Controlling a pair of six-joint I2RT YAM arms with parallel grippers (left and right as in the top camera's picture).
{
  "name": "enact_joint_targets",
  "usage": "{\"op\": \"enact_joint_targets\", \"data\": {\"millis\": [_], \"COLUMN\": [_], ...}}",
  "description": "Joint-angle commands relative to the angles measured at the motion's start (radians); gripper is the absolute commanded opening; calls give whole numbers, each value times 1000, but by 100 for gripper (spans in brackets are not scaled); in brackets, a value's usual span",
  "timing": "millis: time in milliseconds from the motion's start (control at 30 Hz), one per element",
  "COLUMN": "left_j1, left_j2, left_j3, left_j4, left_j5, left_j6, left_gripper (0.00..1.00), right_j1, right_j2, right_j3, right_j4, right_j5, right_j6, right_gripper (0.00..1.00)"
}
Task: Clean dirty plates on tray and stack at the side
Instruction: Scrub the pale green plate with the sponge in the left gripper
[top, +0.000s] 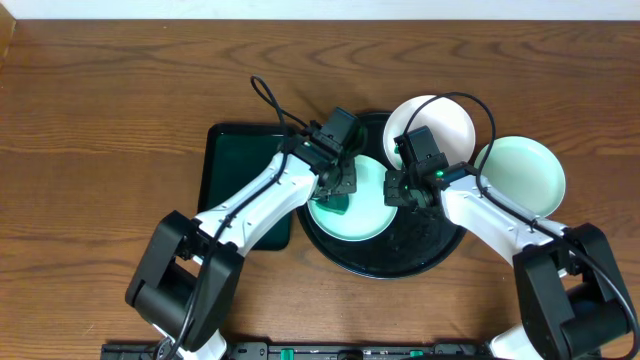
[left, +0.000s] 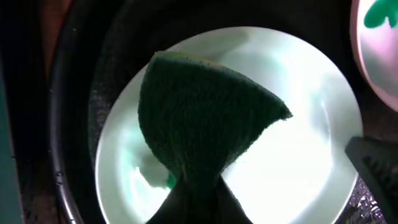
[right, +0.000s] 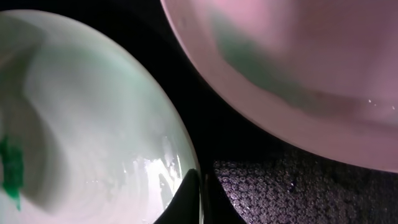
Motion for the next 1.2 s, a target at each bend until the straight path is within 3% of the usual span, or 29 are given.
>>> {"op": "enact_joint_targets", "data": {"millis": [0,433,833,1167], "left_j1": [1,1,-1,-1], "left_j2": [2,33,176,223], "left_j3": [-2,-2,-2,-3], "left_j4": [-4,-18,16,13], "left_j5": [-6,-71,-68,55], "left_j6": [-9,-114,-113,-75], "left_gripper": [7,7,7,7], "right_j1": [10,10,10,10], "right_j2": [24,24,24,24], "right_j3": [11,11,11,11], "right_j4": [0,-2,-3,-2], "right_j5": [11,11,11,3], "right_j6": [-7,-7,-7,-7], "right_gripper": [1,1,1,1]}}
